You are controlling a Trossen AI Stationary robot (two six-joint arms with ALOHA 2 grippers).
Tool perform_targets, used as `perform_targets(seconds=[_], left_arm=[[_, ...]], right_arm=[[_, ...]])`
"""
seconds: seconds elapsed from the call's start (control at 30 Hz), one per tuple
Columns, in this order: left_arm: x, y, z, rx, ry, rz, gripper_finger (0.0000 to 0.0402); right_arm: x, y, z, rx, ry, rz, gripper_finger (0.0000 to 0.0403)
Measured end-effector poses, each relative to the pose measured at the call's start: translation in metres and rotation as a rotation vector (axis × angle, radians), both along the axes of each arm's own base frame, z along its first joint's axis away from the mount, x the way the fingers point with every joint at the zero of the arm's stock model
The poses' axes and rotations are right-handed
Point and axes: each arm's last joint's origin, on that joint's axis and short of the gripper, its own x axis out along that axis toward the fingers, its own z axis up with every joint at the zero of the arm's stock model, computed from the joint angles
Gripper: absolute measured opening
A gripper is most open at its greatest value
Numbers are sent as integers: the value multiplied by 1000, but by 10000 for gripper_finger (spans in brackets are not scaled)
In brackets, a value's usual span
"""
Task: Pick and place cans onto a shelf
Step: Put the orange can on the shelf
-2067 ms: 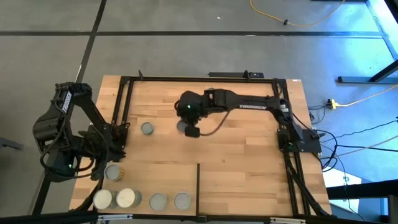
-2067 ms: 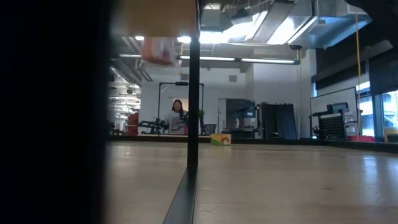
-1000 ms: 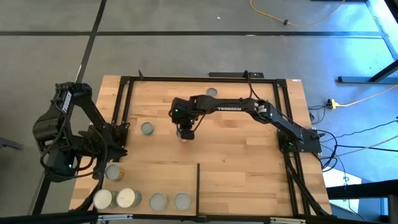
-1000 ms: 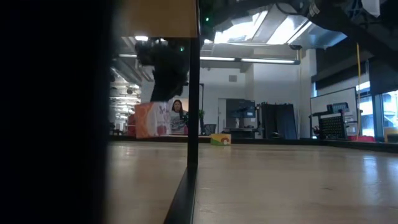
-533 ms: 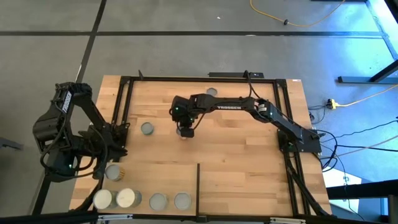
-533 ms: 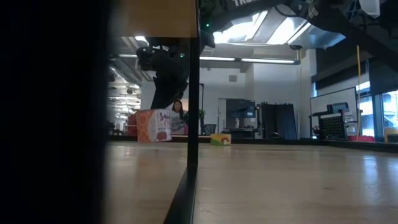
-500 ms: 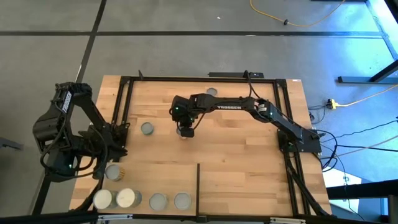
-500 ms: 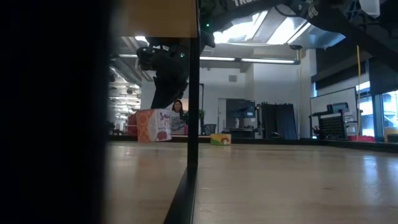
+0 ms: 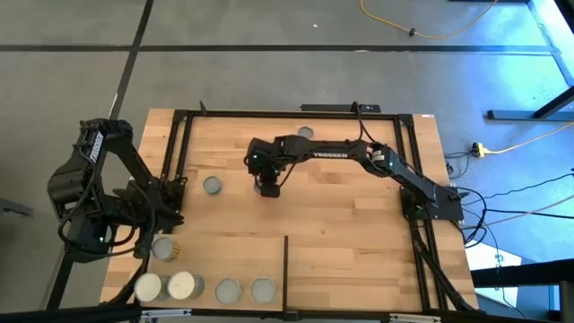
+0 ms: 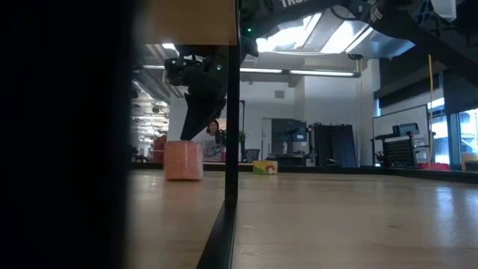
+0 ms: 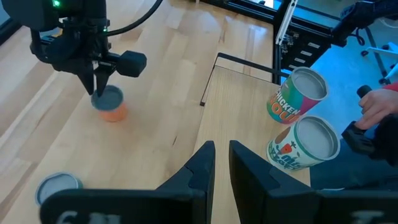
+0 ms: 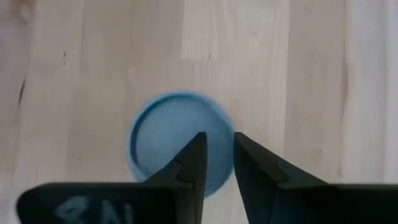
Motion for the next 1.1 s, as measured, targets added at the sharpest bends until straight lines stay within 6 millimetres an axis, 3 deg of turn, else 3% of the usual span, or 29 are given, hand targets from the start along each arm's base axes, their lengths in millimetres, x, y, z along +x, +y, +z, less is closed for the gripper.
perform_targets(seconds=[0.13,0.3,0.43,0.77,1.1], left_arm=[[0,0,0,1,0,-1,41],[0,0,0,-12,-2,10,41],[5,3,1,-32,-25,71,41],[33,20,-1,142,62,88,41],[59,47,-2,410,176,22,41]], right_arm=[[4,-1,17,-6,-55,2,84],[7,3,61,-22,-149,16,84],[-6,9,95,-1,-245,100,84],[-53,42,182,59,-387,289,85],[-127,68,258,62,-481,366,85]])
